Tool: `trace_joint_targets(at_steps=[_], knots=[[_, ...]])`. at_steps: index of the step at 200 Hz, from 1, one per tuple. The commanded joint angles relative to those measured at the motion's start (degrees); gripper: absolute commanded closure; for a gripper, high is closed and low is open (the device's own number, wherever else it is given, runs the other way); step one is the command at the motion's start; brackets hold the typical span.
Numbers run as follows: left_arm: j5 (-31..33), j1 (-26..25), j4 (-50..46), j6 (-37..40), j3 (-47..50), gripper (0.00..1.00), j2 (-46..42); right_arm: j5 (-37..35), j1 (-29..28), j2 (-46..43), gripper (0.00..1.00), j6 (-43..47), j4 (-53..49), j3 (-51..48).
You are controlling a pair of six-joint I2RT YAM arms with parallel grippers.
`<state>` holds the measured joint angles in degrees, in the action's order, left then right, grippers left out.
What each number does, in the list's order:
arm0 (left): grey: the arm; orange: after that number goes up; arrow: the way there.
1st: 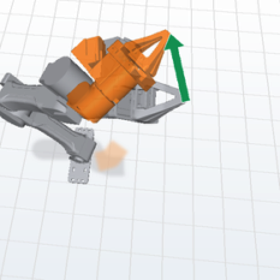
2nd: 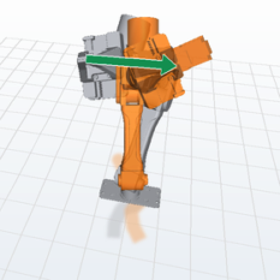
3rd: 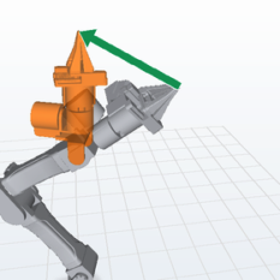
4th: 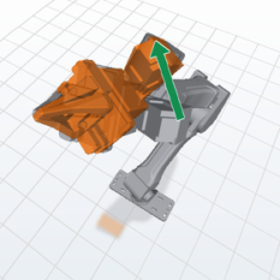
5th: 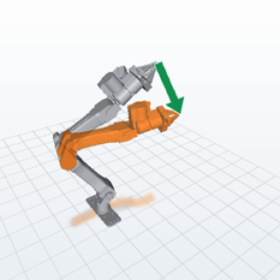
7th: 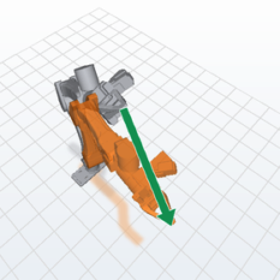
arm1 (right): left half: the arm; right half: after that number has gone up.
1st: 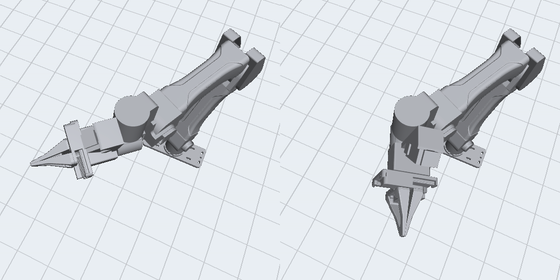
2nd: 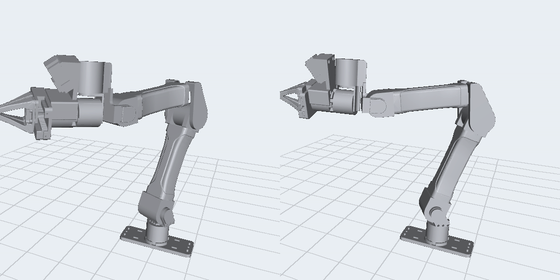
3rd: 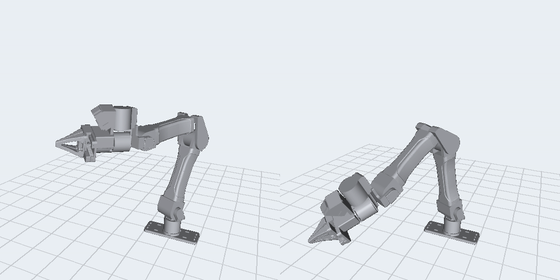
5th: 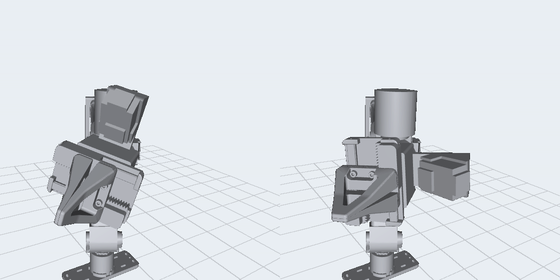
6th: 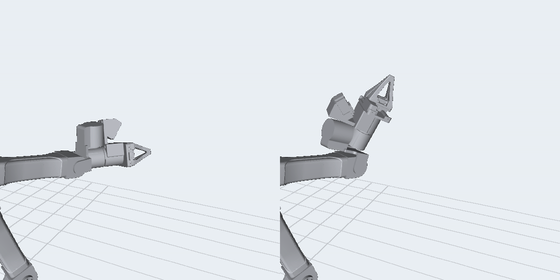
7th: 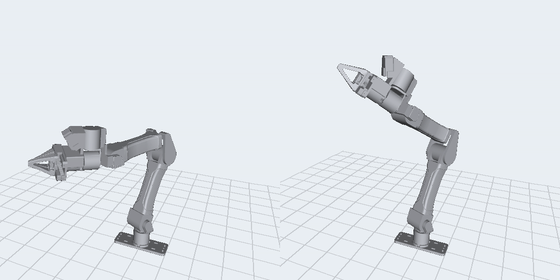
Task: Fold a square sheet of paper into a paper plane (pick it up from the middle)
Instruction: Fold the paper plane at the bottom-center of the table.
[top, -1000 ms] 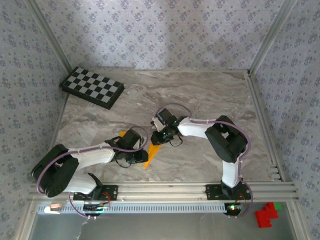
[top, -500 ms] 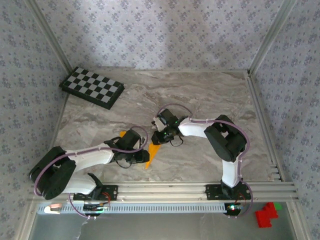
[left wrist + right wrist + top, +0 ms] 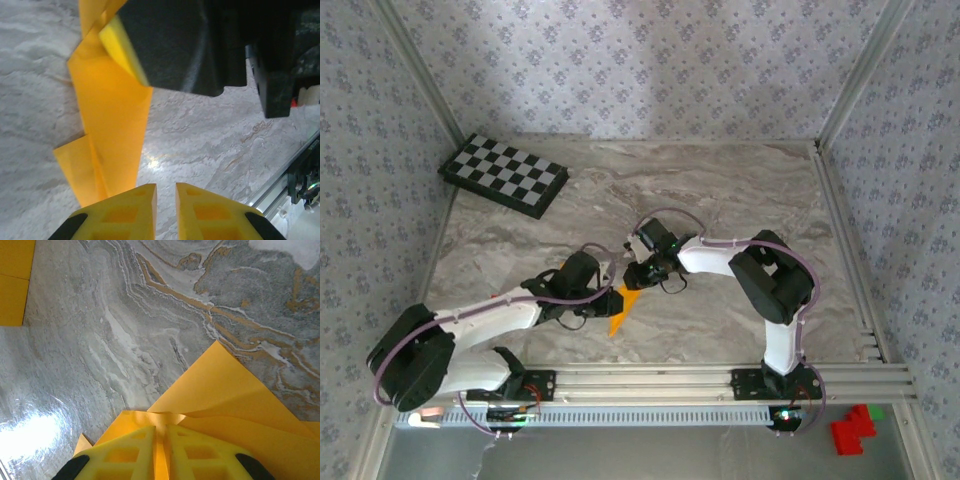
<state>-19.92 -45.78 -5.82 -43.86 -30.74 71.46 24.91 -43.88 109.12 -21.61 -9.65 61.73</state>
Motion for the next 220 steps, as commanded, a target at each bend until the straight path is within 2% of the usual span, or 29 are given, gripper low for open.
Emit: trace_joint_targets(at_steps=[1,41,90,220], knots=[[-2.6,-0.3,3.7,2.1,-2.8,0.84,3.2,-2.2,-0.2,1.5,0.84,-0.5,-4.0,-2.1],[-2.5,-0.2,4.9,2.8,-3.0,0.85,9.8,-2.3,-0.2,1.5,0.84,-0.3,-4.2,-2.1],[-5.3,-0.5,8.5,0.8,0.5,0.85,14.3,-2.5,-0.1,1.5,0.85,-0.4,-4.0,-2.6],[-5.7,-2.1,5.3,-1.1,7.0,0.85,11.4,-4.4,0.4,2.8,0.86,-1.0,-6.2,-2.1]])
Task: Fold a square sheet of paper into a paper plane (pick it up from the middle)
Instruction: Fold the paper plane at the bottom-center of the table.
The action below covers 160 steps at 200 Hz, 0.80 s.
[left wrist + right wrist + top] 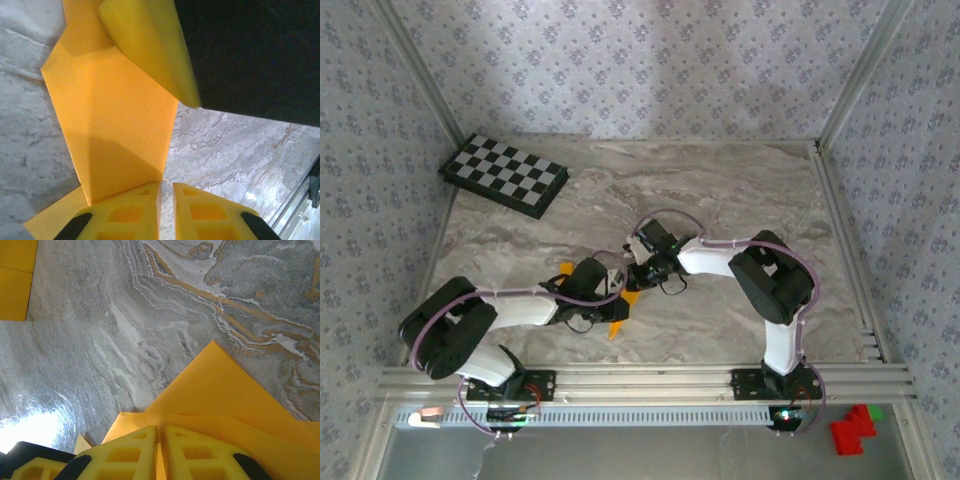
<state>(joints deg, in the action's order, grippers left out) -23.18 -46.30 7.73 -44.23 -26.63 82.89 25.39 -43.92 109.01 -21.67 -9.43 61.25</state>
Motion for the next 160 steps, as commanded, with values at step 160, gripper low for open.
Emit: trace_joint_targets(at_steps=[160], knots=[[-5.4,-1.9,-14.5,-0.5,6.1,0.86,-6.7,-8.3,0.4,6.4,0.93,-1.0,-12.4,0.8]])
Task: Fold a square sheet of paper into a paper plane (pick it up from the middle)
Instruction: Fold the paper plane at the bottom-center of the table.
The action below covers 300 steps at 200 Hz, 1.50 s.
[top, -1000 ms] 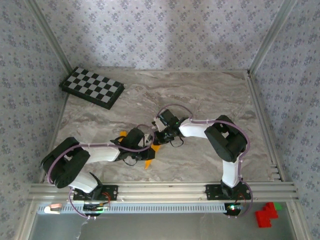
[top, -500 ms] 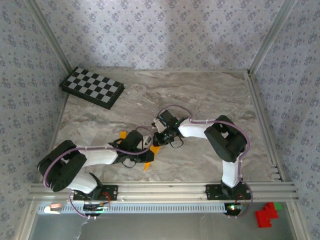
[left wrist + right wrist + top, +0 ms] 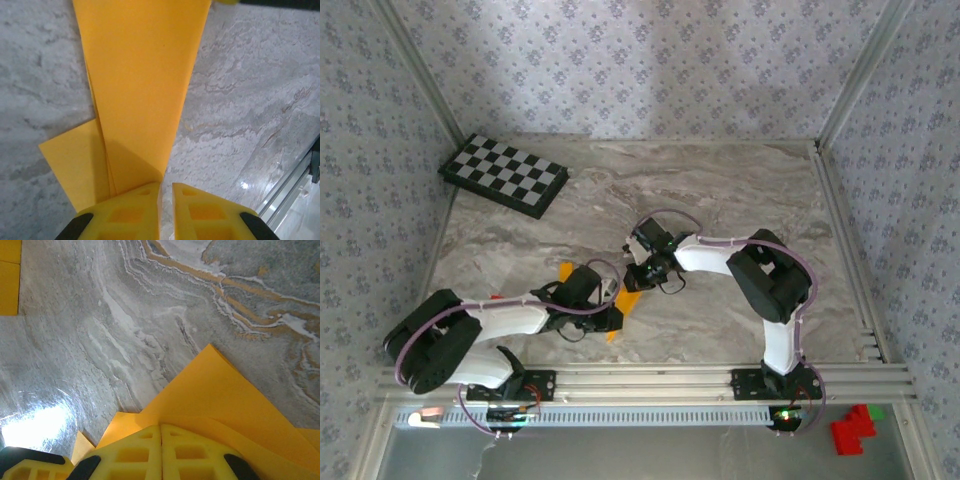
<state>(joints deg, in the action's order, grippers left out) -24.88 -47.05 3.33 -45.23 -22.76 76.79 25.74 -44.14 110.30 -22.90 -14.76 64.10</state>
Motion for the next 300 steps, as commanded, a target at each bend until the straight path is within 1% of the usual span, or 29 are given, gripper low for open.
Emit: trace_joint_targets(at_steps=[1,128,169,191,223,239,254,280,300], knots=[[-3.7,-1.2,-10.2,0.5,2.3,0.86,-0.6,-8.7,0.6,5.1,0.93,0.3,-7.1,-2.0],[-5.7,-2.2,-20.0,3.2,3.8,0.87,-4.8,-9.2,0.6,5.6,0.95,0.8,-8.2,-1.4],[-6.3,-2.1,-21.6,2.6,3.0,0.88,-9.7,-9.1,0.5,5.6,0.95,0.8,-8.2,-1.6],[-6.3,-0.7,-20.4,1.7,1.4,0.87,-14.1,-9.1,0.5,5.6,0.95,0.8,-8.1,-1.5],[-7.7,4.9,-15.8,0.0,-0.3,0.86,-17.5,-9.0,0.4,5.5,0.95,0.8,-7.9,-1.6],[-6.0,5.8,-13.7,0.3,-1.7,0.86,-16.2,-9.0,0.4,5.5,0.95,0.8,-7.7,-1.7],[-4.5,5.8,-12.7,1.5,-3.6,0.86,-12.4,-8.9,0.4,5.5,0.95,0.7,-7.8,-1.6],[-5.4,5.8,-7.7,1.6,-5.1,0.86,-5.6,-8.8,0.4,5.7,0.95,0.8,-8.0,-1.2],[-5.0,5.7,-6.7,2.9,-6.9,0.86,-1.5,-8.8,0.4,5.8,0.95,0.9,-8.1,-0.9]])
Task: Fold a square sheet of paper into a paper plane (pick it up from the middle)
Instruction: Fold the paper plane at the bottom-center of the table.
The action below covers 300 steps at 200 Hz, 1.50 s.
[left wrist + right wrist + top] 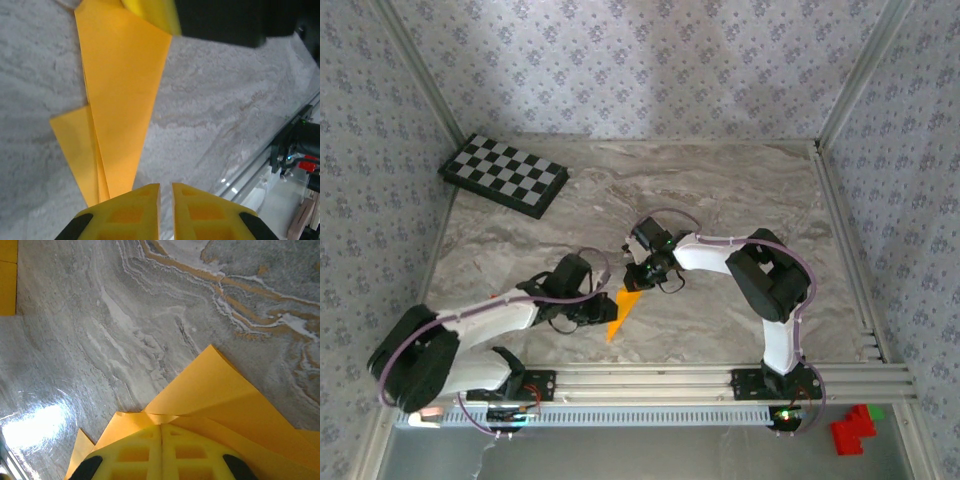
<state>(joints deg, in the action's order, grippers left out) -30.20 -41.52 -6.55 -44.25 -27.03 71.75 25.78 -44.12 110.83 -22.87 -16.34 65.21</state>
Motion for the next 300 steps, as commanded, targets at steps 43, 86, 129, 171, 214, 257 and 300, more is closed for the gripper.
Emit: trace_joint_targets(at_steps=[43,86,129,171,214,257,300], knots=[[1.1,0.1,4.9,3.3,-2.8,0.87,9.5,-8.5,0.4,5.0,0.94,1.1,-6.9,-1.5],[2.1,0.2,5.2,3.2,0.7,0.89,12.4,-7.0,0.4,4.1,0.92,1.1,-6.0,0.2],[4.6,0.1,3.8,3.5,3.6,0.89,13.4,-2.6,1.4,0.7,0.88,0.1,-4.9,2.6],[5.1,0.1,4.6,3.0,4.5,0.89,14.2,4.5,3.1,-4.8,0.85,-3.9,0.1,0.6],[4.8,0.1,4.5,2.7,4.2,0.9,14.0,5.3,2.6,-10.4,0.85,-8.7,5.3,-7.2],[4.6,0.1,4.2,2.6,4.2,0.9,13.7,4.5,-0.8,-11.5,0.88,-14.1,11.1,-12.1],[4.8,0.2,4.0,2.7,4.3,0.9,13.6,4.6,-3.3,-10.3,0.88,-18.4,17.0,-14.8]])
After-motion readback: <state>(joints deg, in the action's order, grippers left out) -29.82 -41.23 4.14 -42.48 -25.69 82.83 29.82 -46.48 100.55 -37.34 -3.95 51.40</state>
